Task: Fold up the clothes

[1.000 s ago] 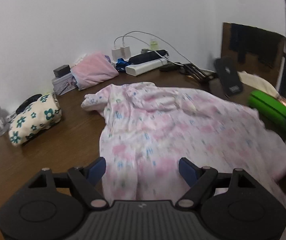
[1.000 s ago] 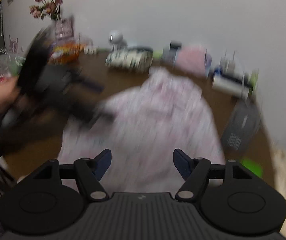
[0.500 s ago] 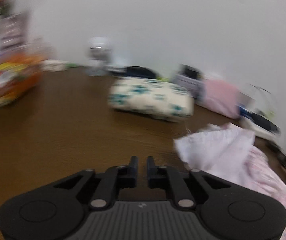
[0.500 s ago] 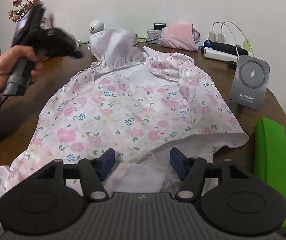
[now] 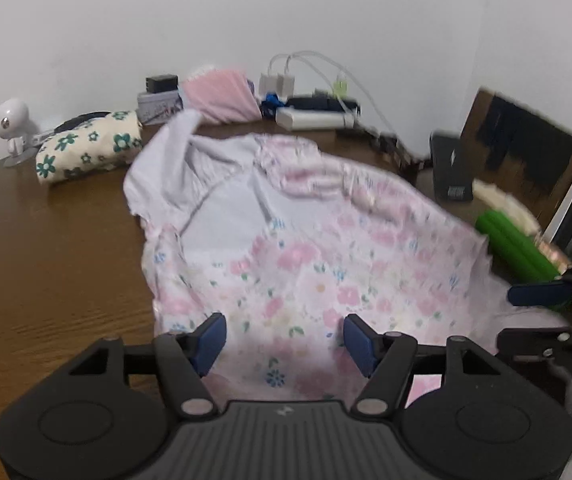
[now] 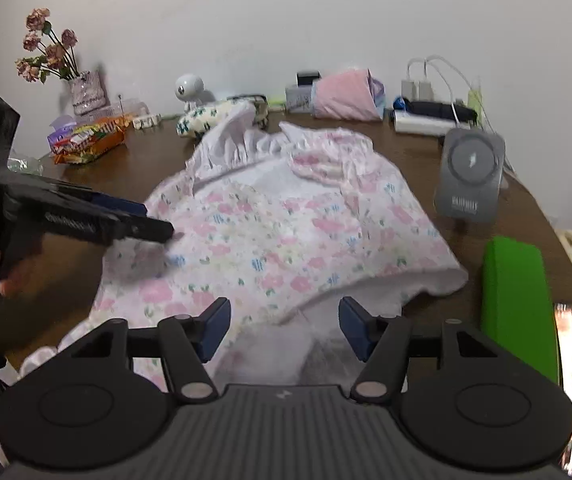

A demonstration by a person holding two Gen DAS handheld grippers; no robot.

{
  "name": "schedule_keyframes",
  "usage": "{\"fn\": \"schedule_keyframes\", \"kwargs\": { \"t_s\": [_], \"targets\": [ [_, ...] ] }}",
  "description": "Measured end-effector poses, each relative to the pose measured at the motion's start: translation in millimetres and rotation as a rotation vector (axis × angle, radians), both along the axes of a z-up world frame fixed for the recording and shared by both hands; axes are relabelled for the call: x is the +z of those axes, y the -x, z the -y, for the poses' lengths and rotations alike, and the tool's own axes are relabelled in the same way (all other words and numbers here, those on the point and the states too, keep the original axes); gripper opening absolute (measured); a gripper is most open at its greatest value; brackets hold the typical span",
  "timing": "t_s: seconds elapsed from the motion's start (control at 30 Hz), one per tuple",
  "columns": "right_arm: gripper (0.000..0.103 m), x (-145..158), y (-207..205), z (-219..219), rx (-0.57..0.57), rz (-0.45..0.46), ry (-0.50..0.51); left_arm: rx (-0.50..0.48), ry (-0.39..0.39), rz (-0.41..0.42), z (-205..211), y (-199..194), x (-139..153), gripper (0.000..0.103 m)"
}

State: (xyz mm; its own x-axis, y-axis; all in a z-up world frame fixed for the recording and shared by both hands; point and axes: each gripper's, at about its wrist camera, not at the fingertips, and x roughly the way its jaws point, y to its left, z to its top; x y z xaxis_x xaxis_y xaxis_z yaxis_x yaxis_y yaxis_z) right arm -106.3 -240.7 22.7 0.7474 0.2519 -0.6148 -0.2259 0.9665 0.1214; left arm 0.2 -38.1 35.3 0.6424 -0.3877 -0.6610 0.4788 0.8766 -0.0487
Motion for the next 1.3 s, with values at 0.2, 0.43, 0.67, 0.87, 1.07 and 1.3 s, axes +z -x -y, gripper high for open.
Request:
{"fn": "schedule_keyframes", "kwargs": {
  "t_s": [0.2, 0.43, 0.67, 0.87, 1.07, 1.3],
  "targets": [
    [0.02, -16.3, -14.4, -8.0, -0.002, -0.027, -0.035, 0.013, -0.092, 0.056, -11.4, -7.4, -14.7, 0.003],
    [0.021, -15.7, -52.3, -35.7, 0.056, -0.01, -0.032, 0.275, 0.001, 0.053, -82.2, -30.3, -4.7, 0.021],
    [0.043, 19.0, 0.0, -19.6, 0.186, 0.022, -0.131, 0.043, 0.157, 0.056, -95.6, 73.6, 31.8, 0.059],
    [0.043, 4.0, 9.7, -52.2, 0.248, -0.083, -0.125, -0.128, 0.117, -0.008, -79.6, 122.7, 10.7, 0.06],
    [0.018, -4.5, 17.7, -60.9, 0.246, -0.131, -0.107, -0.063, 0.104, -0.062, -103.1, 135.0, -10.1, 0.057],
    [0.008, 12.1, 26.8, -50.2, 0.148, -0.096, 0.01, -0.055, 0.243, -0.029, -126.4, 124.4, 10.4, 0.057]
  ]
}}
